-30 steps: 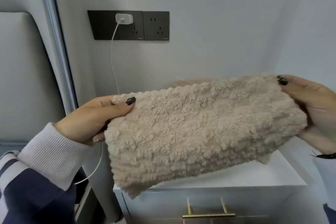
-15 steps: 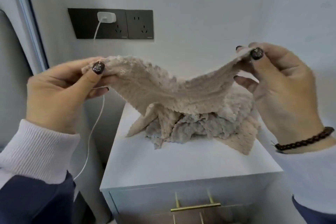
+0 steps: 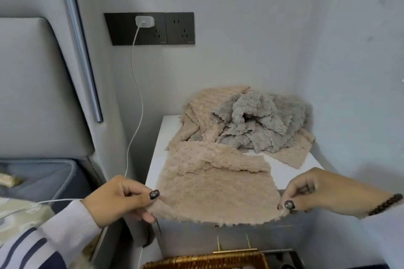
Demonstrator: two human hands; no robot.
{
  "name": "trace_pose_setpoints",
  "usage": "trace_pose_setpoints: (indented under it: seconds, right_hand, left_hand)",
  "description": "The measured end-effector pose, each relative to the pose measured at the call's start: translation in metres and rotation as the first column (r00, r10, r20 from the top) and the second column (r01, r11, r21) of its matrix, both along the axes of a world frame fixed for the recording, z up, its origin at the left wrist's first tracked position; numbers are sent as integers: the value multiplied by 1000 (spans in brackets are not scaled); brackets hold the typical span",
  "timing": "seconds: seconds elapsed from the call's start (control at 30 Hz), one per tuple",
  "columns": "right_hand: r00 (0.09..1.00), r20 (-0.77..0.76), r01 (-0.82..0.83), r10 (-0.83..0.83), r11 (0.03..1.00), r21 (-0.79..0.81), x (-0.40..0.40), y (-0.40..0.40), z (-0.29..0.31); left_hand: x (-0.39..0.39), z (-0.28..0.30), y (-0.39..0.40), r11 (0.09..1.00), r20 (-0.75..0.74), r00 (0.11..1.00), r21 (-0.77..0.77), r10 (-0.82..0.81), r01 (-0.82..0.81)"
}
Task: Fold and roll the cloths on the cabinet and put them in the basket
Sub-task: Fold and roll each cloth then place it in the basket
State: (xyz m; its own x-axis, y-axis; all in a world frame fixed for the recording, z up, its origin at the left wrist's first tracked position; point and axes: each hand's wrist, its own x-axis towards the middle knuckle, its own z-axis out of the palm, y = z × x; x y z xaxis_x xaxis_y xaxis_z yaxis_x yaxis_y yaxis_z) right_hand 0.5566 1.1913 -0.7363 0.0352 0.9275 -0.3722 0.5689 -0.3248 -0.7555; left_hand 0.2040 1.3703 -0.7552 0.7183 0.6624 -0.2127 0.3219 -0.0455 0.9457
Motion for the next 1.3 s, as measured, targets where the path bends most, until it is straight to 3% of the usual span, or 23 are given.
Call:
trace_pose_setpoints:
  seconds: [0.27,0.4,0.5,0.63,0.77,0.9,1.0,1.1,1.3]
  right_hand:
    - [989,-56,-147,140,975,-165,1,-1,-1]
    - [986,-158,-72,50,988,-140,-1,2,2]
    - [955,-239,181,-174,984,5,-12,22,5]
    - [866,-320,471,-384,841,266,-18,64,43]
    - [808,-437,582,-394,650,488,-7,90,112]
    - [843,-432,538,-321,533,654,-11,69,164]
    - [881,-396,472,-260,560,681,-17,41,159]
    - [898,-379,424,-224,676,603,-19,14,116]
    - [863,-396,448,-314,838,311,-23,-15,8]
  left_hand:
    - [-4,-8,-2,983,-89,981,-79,-171,164]
    - [3,-6,4,996,-99,993,-66,-61,54]
    - [19,3,14,991,-72,989,25,133,-131]
    - [45,41,32,941,67,947,104,315,-321]
    - [55,115,44,885,344,852,105,395,-453]
    - [40,167,39,857,462,813,188,353,-479]
    - [27,163,21,872,443,847,237,295,-428]
    - [15,128,3,887,396,870,227,292,-401]
    - [-2,34,-23,944,197,925,-5,325,-330]
